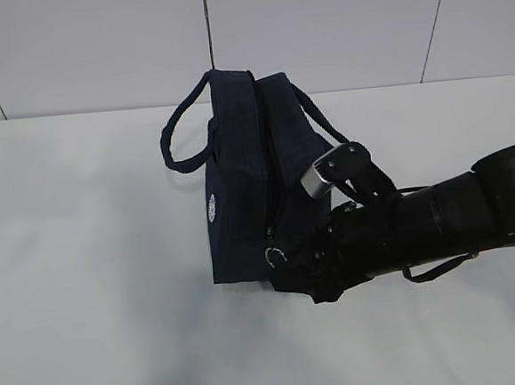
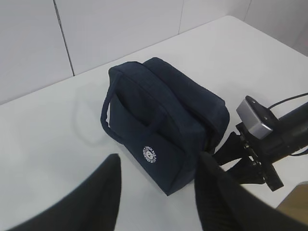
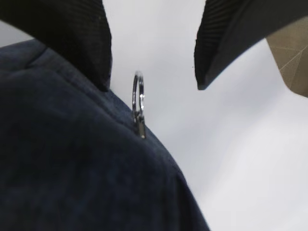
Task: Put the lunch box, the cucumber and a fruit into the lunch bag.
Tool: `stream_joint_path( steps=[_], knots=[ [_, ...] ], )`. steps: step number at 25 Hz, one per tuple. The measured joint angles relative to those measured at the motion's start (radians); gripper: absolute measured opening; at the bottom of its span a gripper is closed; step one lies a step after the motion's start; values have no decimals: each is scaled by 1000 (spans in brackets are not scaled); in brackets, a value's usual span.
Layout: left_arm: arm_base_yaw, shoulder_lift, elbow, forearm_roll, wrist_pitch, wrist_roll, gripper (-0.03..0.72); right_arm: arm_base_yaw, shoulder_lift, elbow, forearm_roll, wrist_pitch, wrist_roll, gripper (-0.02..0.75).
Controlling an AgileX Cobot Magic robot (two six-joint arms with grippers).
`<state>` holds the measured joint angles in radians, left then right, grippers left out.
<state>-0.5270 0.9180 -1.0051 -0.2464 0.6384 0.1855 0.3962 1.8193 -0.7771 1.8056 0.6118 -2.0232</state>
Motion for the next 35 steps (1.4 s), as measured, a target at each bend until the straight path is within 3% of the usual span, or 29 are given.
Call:
stream_joint_path(
  steps=[17, 20, 27, 35],
  knots=[
    [0, 5, 0, 0, 0, 0, 362, 6, 100, -70, 4, 34, 169, 381],
    [0, 5, 0, 0, 0, 0, 362, 6, 102, -82, 4, 34, 179, 319],
    [0, 5, 0, 1, 0, 0, 362, 6, 102, -84, 4, 34, 181, 29],
    [0, 5, 0, 1, 0, 0, 362, 6, 102, -84, 4, 77, 181, 7]
  ],
)
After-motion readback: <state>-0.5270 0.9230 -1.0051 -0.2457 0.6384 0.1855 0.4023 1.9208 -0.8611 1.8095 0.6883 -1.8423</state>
